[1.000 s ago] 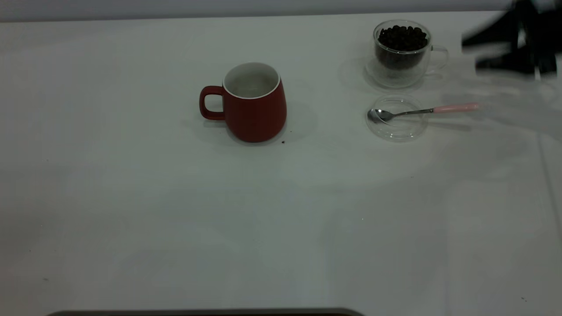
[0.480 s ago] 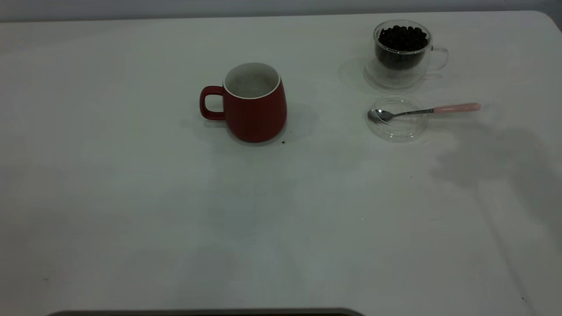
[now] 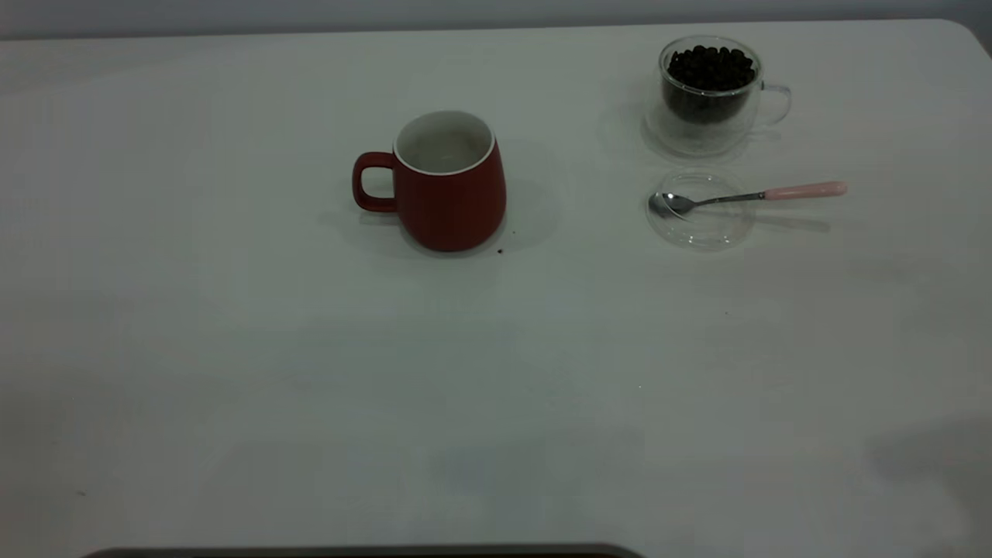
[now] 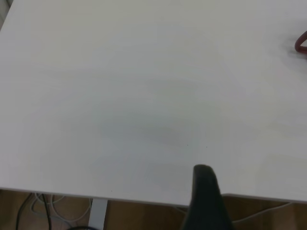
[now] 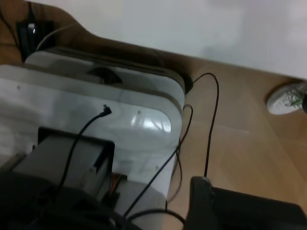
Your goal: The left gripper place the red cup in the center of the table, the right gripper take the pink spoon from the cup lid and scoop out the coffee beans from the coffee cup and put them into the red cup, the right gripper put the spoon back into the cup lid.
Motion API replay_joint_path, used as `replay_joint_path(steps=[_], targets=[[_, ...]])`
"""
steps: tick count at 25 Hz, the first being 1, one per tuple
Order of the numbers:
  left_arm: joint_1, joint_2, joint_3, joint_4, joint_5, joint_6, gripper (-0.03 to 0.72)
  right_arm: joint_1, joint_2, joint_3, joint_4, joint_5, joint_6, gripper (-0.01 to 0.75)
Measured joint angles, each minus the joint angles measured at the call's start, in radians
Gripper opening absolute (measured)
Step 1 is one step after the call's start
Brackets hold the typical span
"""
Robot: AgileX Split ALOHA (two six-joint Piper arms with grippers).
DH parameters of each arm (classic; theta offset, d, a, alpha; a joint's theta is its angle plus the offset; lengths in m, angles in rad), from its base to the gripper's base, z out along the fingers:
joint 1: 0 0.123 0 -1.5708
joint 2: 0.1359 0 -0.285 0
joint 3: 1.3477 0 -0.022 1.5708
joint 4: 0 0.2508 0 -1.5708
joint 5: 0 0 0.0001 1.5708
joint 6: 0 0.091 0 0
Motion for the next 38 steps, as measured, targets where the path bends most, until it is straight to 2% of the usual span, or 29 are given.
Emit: replay_joint_path(steps=[6,24,38], targets=[[0.000,0.000,0.000,0.000,0.000,0.000,0.586,-0.031,-0.250,0.159,-0.020,-0.071,0.001,0.586],[0.000,0.000,0.000,0.000,0.000,0.000,0.586,-0.031,-1.004,0.163,-0.020,-0.051,0.002,0.586],[0.000,0.000,0.000,0.000,0.000,0.000,0.586,-0.031,-1.024,0.163,-0.018,-0.043,0.002,0.586]])
